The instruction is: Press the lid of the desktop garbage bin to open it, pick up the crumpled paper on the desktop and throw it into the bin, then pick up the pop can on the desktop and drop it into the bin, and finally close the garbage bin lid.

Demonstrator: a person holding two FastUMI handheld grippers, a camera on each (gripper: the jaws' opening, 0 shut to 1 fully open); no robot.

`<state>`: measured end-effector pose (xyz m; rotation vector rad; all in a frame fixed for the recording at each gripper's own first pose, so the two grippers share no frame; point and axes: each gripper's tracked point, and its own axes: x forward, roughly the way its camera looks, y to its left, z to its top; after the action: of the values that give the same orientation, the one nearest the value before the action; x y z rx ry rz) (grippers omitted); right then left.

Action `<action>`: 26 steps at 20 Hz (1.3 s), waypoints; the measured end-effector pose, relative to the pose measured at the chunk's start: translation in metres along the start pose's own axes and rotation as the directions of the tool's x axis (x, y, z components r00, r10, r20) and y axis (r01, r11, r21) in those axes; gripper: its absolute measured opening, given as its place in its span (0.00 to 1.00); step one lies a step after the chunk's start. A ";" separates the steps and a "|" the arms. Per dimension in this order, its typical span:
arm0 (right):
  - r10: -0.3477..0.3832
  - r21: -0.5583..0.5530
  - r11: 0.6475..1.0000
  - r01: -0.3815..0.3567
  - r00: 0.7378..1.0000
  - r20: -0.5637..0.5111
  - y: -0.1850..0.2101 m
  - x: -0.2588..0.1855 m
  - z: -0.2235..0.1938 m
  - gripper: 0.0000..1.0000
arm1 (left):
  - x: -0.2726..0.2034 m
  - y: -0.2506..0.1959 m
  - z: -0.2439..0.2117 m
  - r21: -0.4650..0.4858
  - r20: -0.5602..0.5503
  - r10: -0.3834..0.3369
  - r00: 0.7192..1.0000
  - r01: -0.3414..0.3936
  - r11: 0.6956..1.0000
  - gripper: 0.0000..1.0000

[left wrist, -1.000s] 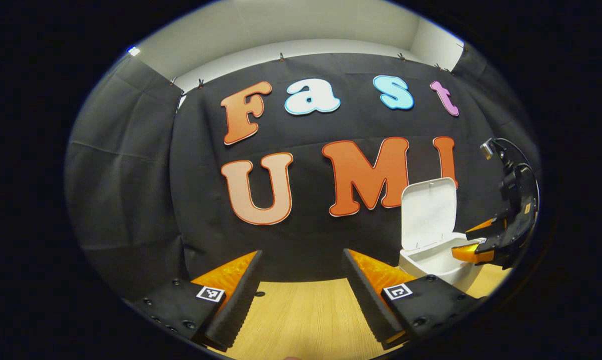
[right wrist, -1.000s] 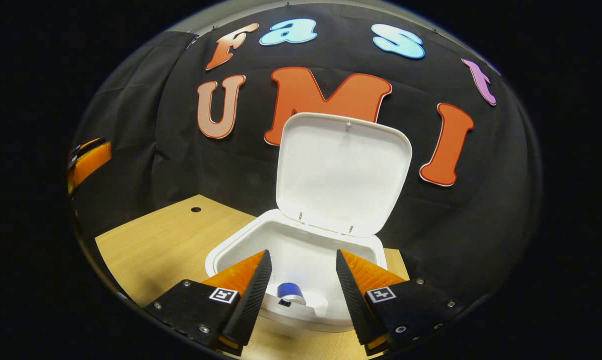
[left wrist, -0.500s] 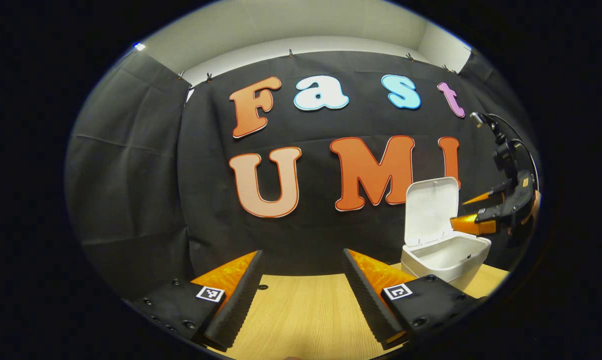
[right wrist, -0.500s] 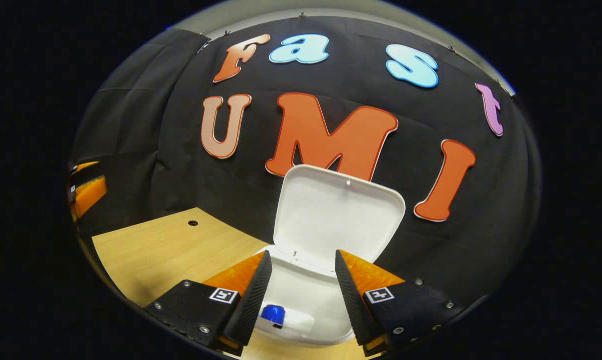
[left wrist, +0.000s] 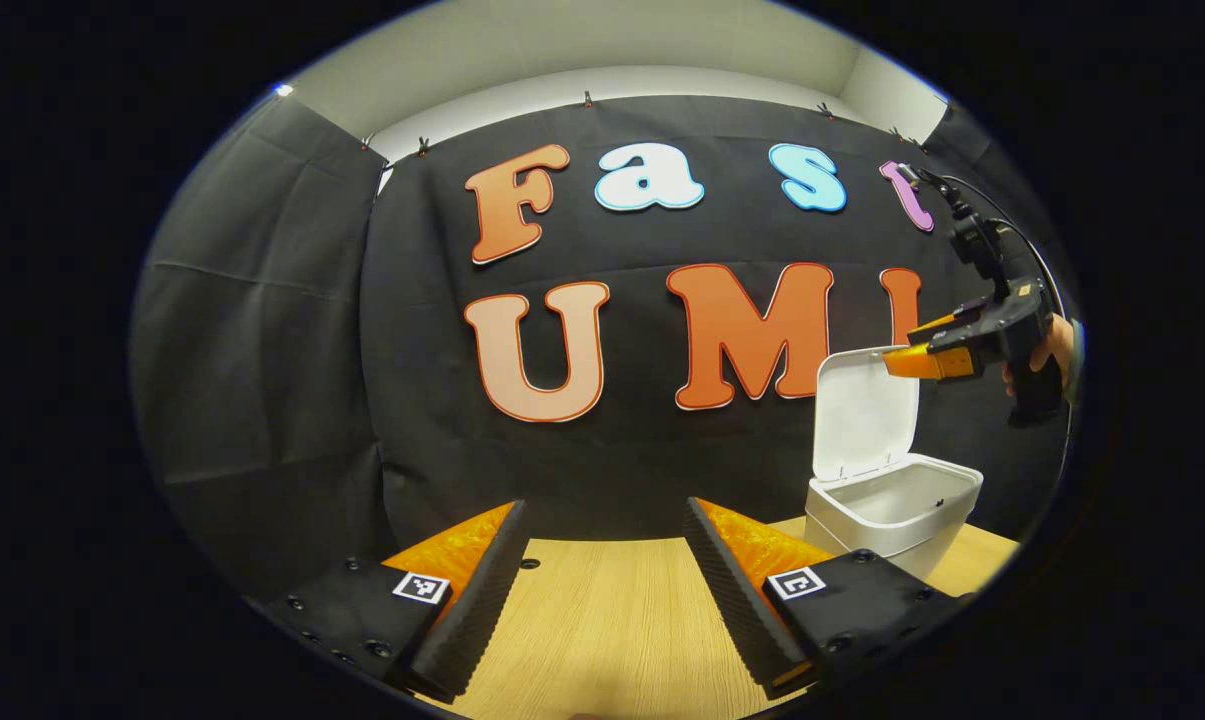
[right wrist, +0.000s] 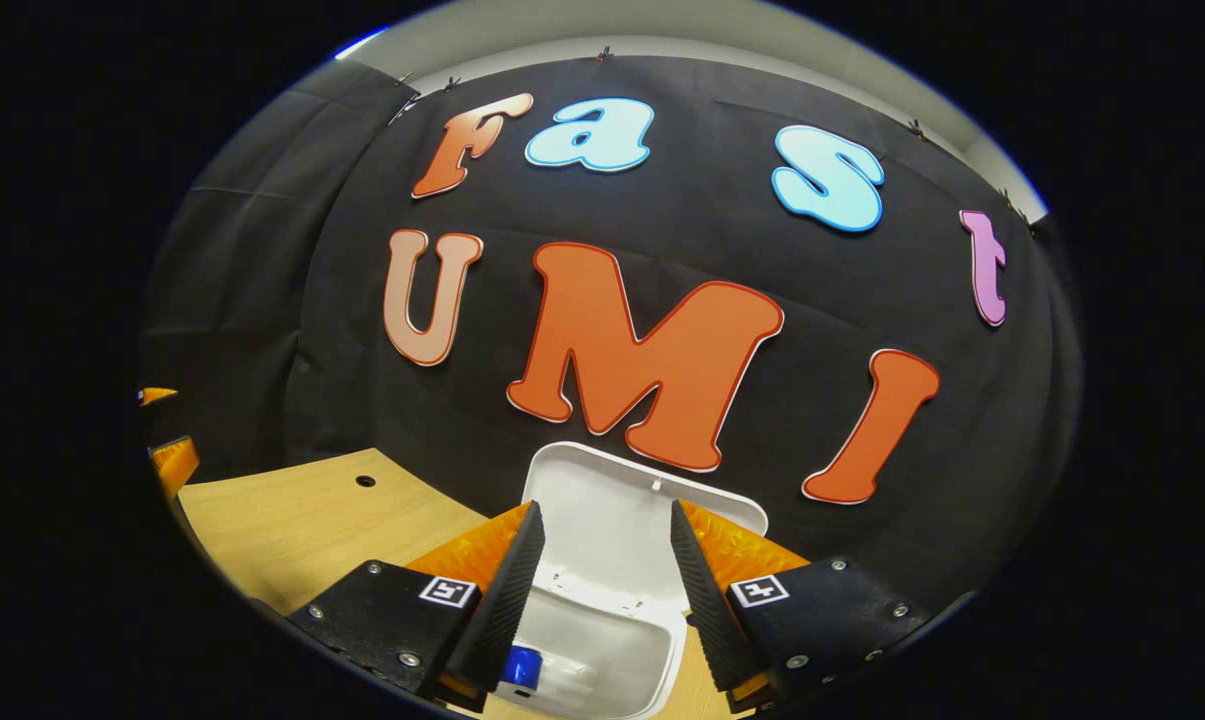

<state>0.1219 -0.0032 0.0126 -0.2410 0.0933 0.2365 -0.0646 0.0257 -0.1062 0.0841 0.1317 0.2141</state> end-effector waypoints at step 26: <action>-0.037 0.107 0.993 0.051 0.992 -0.123 -0.015 0.098 0.016 0.78 | -0.007 0.058 -0.021 0.041 -0.032 0.147 0.989 -0.146 0.988 0.99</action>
<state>0.2217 0.0088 0.0198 -0.1473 0.2201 0.1720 -0.0861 0.0824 -0.1202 0.1291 0.1645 0.3602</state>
